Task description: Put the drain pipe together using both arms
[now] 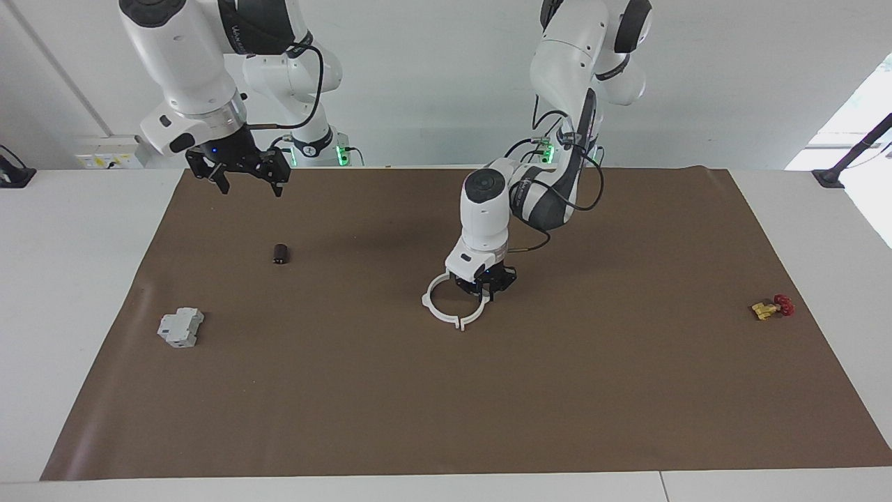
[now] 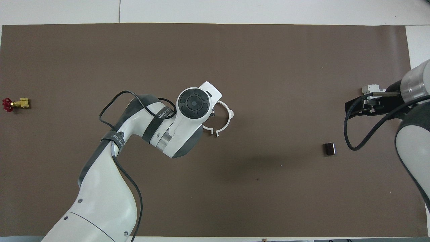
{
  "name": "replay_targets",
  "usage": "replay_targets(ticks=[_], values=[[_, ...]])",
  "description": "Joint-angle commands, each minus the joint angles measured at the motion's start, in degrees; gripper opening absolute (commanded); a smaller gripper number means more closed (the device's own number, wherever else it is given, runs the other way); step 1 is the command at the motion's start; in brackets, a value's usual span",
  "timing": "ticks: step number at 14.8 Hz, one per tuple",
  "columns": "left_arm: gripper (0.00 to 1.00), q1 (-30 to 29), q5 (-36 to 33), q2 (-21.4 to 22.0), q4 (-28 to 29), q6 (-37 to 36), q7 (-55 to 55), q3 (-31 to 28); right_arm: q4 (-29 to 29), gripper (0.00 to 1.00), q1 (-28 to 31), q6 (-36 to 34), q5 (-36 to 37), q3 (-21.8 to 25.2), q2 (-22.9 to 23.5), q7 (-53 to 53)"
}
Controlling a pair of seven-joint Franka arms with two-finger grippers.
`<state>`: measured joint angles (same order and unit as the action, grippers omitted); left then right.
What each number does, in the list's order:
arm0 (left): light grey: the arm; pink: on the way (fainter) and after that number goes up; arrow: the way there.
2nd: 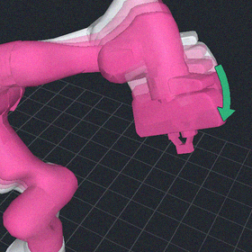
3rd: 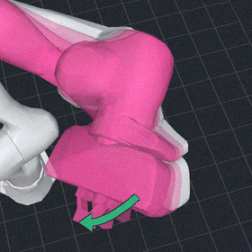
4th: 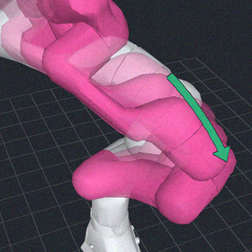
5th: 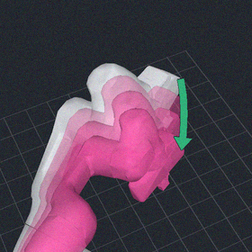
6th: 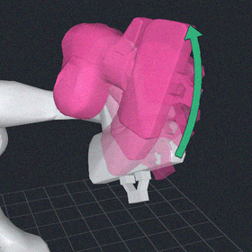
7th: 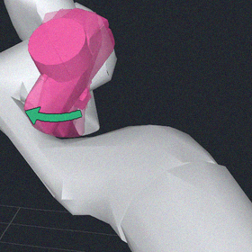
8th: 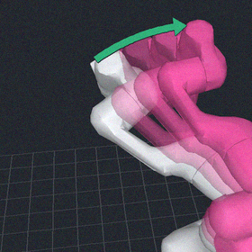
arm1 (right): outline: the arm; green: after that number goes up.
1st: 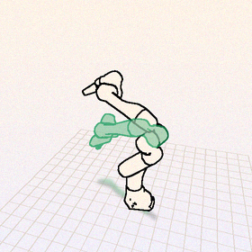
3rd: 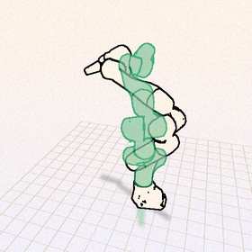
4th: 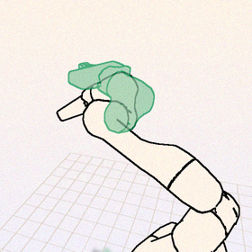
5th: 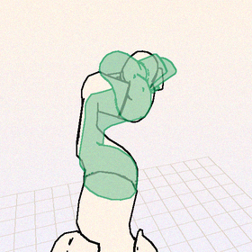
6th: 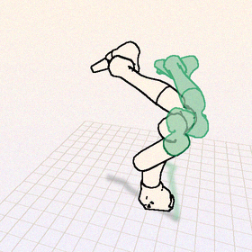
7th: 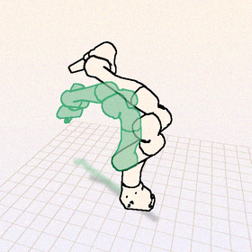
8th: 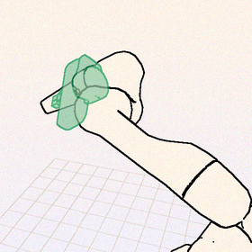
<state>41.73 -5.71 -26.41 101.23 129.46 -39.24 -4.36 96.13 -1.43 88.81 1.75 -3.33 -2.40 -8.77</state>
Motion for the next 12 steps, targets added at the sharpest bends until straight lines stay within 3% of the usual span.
replay_targets(ticks=[1, 12], values=[[0.0, 0.9, -0.9, 1.2, 2.0, 1.6, -1.7, -0.8, 0.3, 1.0, 0.9, -0.2, -1.1, -0.6, -0.5, 1.4], [0.0, 2.3, -0.9, 1.7, 3.3, 1.4, -1.8, -0.8, 0.3, 1.0, 0.9, -0.2, -1.2, -0.5, -0.5, 1.4]])
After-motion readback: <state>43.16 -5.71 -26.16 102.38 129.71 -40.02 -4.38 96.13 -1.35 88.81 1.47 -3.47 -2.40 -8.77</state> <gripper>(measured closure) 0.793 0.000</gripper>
